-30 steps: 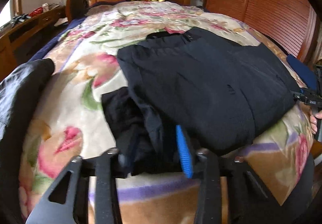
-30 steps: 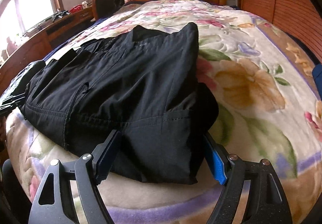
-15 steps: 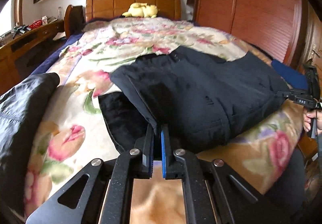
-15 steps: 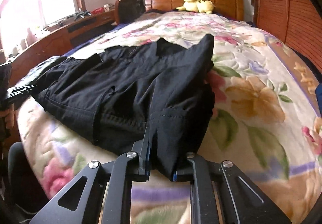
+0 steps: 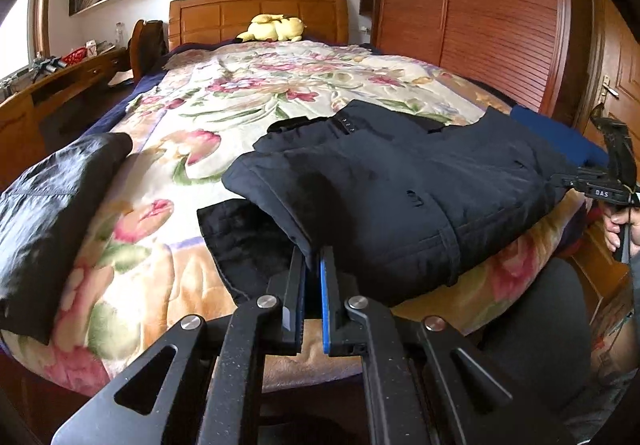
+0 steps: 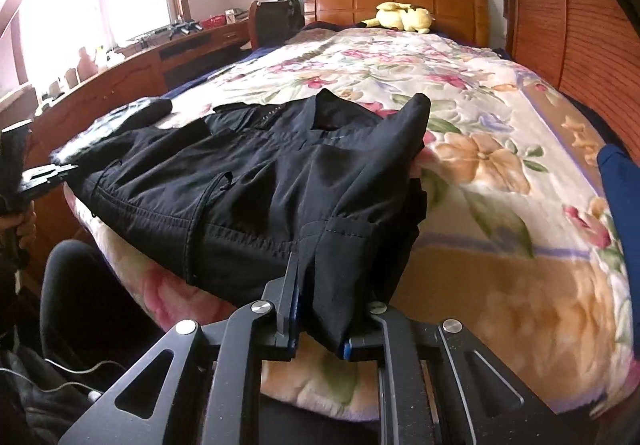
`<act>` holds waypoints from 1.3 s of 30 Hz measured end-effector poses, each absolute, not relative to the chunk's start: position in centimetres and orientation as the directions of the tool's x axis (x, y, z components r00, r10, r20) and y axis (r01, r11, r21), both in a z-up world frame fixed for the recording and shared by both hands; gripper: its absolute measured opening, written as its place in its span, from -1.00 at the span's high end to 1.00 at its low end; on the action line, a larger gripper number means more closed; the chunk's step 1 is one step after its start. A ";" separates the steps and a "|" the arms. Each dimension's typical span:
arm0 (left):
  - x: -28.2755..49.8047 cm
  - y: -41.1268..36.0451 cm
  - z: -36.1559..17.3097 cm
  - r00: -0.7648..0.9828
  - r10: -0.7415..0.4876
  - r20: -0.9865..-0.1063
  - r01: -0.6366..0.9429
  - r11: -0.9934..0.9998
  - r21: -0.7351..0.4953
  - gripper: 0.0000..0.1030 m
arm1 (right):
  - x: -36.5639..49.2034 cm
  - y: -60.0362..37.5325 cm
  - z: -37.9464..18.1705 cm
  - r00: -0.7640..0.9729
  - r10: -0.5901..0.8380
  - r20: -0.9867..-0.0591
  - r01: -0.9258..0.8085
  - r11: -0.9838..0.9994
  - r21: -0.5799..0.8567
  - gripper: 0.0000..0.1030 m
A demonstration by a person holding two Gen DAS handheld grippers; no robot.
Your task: Fold large clothes
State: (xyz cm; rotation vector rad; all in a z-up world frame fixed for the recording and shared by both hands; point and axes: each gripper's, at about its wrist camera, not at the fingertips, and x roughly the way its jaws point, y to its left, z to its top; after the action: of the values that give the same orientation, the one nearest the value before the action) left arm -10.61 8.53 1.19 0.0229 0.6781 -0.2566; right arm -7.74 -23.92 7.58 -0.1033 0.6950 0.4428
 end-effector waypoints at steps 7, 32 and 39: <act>-11.0 8.8 0.9 0.758 -0.181 -0.627 0.208 0.978 -0.031 0.60 | -8.1 -23.0 8.1 0.704 0.317 -0.635 -0.390 0.920 0.028 0.55; -0.3 11.6 2.2 0.781 -0.078 -0.620 0.082 0.996 -0.022 -0.56 | -1.5 -23.6 9.4 0.751 0.254 -0.610 -0.336 0.942 -0.022 -0.27; 1.3 12.1 1.0 0.744 -0.088 -0.662 0.078 0.996 -0.045 -0.56 | 1.6 -23.8 8.8 0.718 0.252 -0.649 -0.327 0.945 0.006 -0.27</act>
State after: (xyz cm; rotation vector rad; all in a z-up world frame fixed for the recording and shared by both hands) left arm 1.32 12.11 0.98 -0.0149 0.7261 -0.0912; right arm 1.59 -23.76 8.81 -0.1117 0.7004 0.3208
